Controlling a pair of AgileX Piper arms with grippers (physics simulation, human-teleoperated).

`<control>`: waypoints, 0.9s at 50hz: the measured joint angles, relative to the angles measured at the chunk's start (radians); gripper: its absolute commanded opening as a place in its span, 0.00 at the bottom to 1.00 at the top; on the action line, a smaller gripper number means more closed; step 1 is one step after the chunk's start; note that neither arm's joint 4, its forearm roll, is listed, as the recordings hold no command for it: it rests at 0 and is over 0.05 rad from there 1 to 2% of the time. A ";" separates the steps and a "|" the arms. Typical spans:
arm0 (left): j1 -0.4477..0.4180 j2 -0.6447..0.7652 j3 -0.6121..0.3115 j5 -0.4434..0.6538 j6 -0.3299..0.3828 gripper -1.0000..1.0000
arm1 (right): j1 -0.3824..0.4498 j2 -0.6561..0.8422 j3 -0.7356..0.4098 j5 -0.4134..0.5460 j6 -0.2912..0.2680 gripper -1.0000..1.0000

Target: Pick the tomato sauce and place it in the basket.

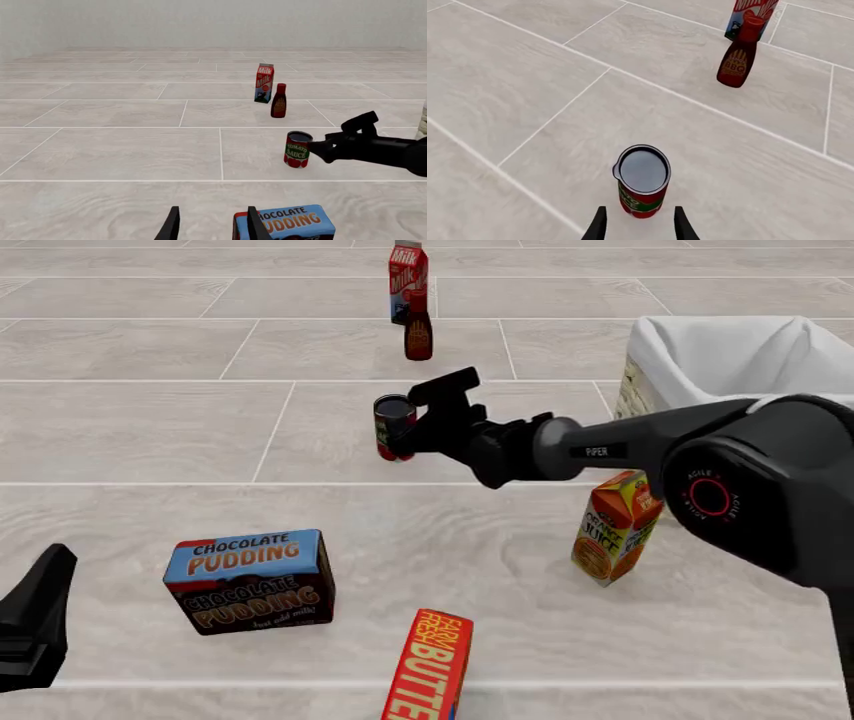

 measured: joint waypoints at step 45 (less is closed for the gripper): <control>0.000 0.000 0.000 0.000 0.000 1.00 | -0.009 0.075 -0.078 0.022 0.015 1.00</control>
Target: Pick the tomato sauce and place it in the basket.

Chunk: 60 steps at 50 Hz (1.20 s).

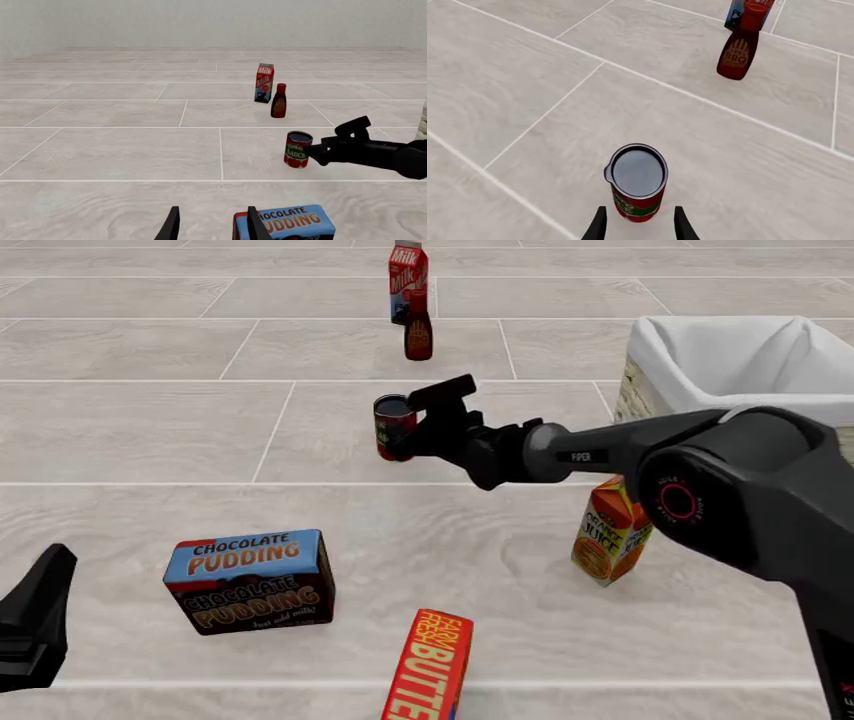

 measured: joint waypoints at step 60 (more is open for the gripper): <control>0.000 0.000 0.000 0.000 0.000 1.00 | -0.003 0.070 -0.080 0.029 0.017 1.00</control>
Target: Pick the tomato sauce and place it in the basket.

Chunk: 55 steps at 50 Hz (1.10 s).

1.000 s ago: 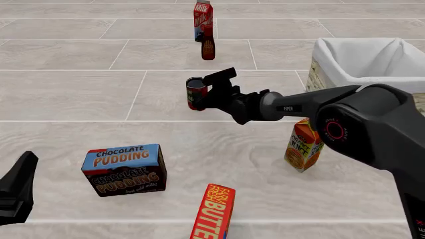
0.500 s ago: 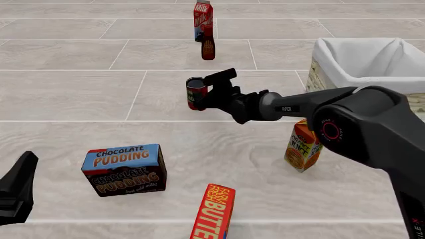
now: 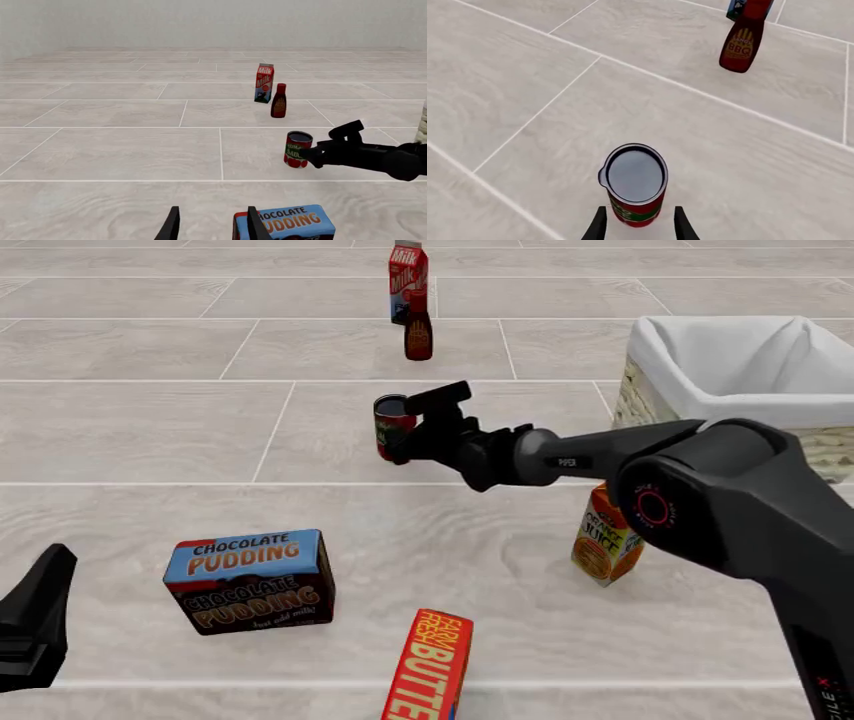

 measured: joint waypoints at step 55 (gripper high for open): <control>0.000 0.000 0.000 0.000 0.000 1.00 | 0.002 0.046 -0.062 0.027 0.002 1.00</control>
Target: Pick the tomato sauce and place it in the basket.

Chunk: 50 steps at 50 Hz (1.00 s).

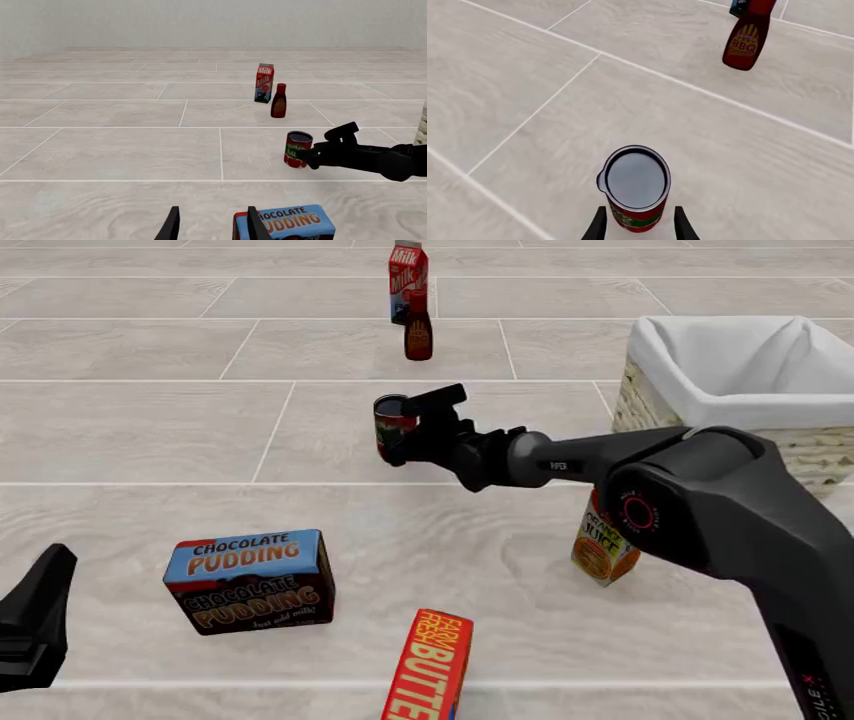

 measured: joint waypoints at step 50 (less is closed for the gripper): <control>0.000 0.000 0.000 0.000 0.000 1.00 | -0.001 0.040 -0.052 0.024 0.001 1.00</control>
